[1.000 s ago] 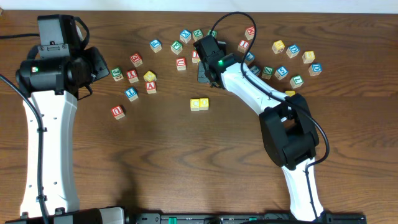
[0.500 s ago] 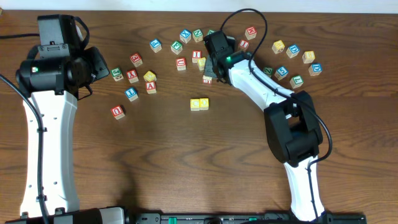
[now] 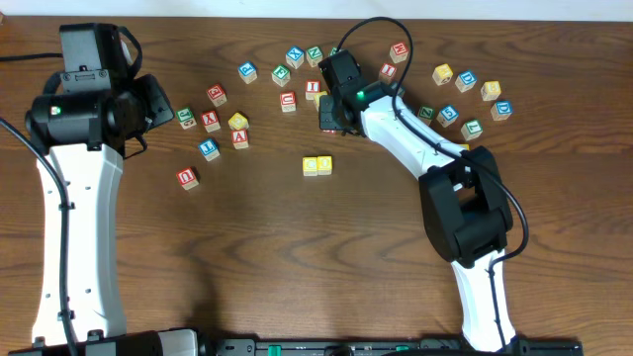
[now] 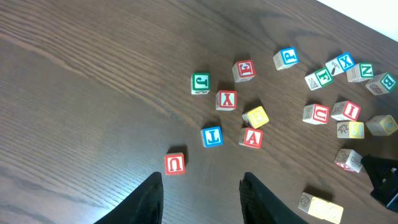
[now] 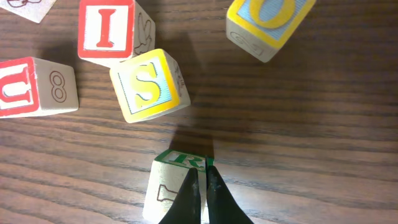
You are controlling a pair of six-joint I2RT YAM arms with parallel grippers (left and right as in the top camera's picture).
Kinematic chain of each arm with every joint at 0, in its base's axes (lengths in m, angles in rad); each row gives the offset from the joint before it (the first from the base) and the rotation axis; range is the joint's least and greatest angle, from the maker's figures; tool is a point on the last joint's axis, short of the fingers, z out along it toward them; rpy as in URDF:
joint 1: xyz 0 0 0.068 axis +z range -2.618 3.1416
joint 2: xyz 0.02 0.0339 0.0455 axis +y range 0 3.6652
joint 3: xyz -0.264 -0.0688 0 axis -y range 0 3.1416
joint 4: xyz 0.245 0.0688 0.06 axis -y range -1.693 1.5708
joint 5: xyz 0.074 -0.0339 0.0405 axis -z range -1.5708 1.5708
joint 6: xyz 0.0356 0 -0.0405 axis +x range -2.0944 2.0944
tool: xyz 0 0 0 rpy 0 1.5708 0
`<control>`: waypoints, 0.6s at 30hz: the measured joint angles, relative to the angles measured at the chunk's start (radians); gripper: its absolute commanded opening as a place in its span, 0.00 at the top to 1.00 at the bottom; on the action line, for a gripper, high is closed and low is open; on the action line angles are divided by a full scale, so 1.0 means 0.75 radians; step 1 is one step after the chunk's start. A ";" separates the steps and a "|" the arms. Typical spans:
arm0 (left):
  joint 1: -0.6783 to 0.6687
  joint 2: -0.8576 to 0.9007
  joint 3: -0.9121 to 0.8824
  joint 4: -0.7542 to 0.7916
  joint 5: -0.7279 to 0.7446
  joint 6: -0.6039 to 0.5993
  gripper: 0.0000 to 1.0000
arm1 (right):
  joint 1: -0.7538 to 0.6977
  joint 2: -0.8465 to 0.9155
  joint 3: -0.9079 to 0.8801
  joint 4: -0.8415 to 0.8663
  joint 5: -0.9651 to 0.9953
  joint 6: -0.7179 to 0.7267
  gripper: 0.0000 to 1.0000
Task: Spell out CORL
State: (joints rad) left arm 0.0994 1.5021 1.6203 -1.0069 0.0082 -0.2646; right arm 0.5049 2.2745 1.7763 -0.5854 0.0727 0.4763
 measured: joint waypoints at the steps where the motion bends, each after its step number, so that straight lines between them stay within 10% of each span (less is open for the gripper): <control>1: 0.000 0.000 0.000 0.001 0.000 0.000 0.60 | 0.004 0.000 0.000 0.001 -0.003 -0.003 0.99; 18: 0.000 0.000 0.000 0.001 0.000 0.000 0.60 | 0.009 0.000 0.000 -0.003 -0.018 -0.031 0.98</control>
State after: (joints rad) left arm 0.0994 1.5021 1.6203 -1.0065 0.0082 -0.2646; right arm 0.5117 2.2745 1.7763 -0.5873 0.0589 0.4534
